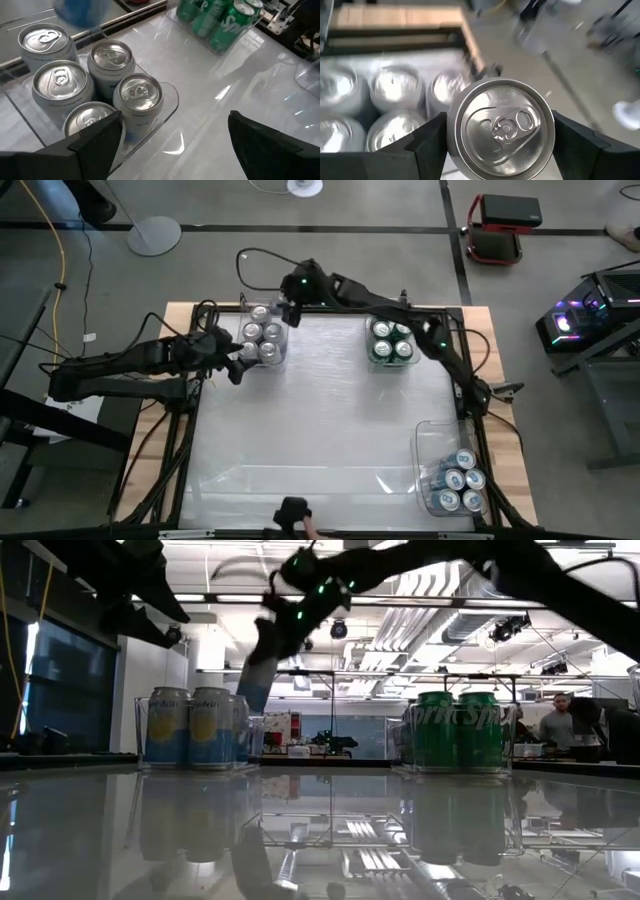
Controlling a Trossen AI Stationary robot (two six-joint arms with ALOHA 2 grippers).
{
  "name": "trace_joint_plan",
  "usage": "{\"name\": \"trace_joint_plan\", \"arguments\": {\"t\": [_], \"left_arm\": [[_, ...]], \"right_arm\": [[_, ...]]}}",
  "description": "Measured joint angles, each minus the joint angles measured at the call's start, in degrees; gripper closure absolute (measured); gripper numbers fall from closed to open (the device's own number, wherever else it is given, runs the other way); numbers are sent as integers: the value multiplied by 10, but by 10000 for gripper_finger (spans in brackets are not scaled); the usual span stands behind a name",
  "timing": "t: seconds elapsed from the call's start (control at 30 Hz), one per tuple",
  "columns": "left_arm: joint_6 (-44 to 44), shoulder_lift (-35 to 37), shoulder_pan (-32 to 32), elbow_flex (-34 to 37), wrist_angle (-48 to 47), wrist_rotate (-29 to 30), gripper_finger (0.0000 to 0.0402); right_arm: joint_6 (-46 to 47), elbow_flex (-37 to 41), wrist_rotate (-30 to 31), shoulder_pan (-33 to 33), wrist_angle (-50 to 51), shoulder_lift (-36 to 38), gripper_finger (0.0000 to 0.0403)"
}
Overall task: Sort soda cans
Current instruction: Put the blue-white soda can into the top left transparent bin
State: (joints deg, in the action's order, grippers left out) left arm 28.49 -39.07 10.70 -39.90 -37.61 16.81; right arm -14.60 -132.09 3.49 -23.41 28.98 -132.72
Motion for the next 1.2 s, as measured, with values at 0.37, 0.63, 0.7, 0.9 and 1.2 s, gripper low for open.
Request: {"name": "trace_joint_plan", "arguments": {"t": [0.37, 0.63, 0.7, 0.9, 1.2], "left_arm": [[-2, 0, 0, 0, -2, 4, 62], [-5, 0, 0, 0, 3, 5, 62], [-5, 0, 0, 0, 4, 5, 62], [-6, 0, 0, 0, 15, 6, 62], [-2, -1, 0, 0, 15, 6, 62]], "right_arm": [[14, 37, -59, -21, -9, -43, 126], [22, 39, -102, -29, -18, -43, 126], [22, 39, -109, -32, -20, -43, 124], [23, 39, -125, -35, -38, -58, 112], [22, 39, -138, -38, -39, -66, 109]]}}
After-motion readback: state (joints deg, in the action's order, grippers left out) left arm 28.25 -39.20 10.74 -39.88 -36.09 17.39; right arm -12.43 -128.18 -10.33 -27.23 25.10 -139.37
